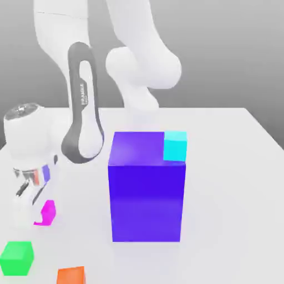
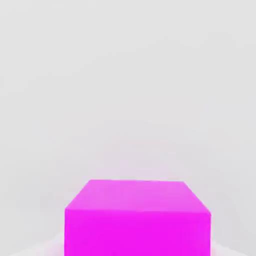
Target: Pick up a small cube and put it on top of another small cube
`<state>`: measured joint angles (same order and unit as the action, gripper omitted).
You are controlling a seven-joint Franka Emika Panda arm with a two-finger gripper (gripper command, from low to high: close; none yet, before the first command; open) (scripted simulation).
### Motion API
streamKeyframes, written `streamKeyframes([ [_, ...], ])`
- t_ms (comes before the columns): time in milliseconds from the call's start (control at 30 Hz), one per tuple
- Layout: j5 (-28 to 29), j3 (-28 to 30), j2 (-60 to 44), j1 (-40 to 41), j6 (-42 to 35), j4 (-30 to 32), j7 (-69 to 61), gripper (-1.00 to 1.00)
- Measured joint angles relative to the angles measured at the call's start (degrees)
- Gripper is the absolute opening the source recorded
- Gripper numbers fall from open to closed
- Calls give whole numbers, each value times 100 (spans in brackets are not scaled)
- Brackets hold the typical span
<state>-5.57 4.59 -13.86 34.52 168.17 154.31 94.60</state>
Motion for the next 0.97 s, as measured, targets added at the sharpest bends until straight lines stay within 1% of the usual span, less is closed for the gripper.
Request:
streamKeyframes([
  [100, 266, 142, 604, -83, -486, 116, 197, -100],
  [133, 315, 132, 673, -104, -640, 32, 251, -100],
  [467, 431, -153, 139, -562, -2086, -1950, 784, -100],
  [533, 411, -182, -158, -588, -1954, -2121, 808, -100],
  [600, 380, -213, -542, -576, -1631, -2182, 794, -100],
  [633, 362, -215, -705, -582, -1487, -2198, 782, 100],
  [833, 355, -220, -787, -580, -1417, -2206, 778, 100],
  [967, 413, -189, -232, -600, -1945, -2177, 822, 100],
])
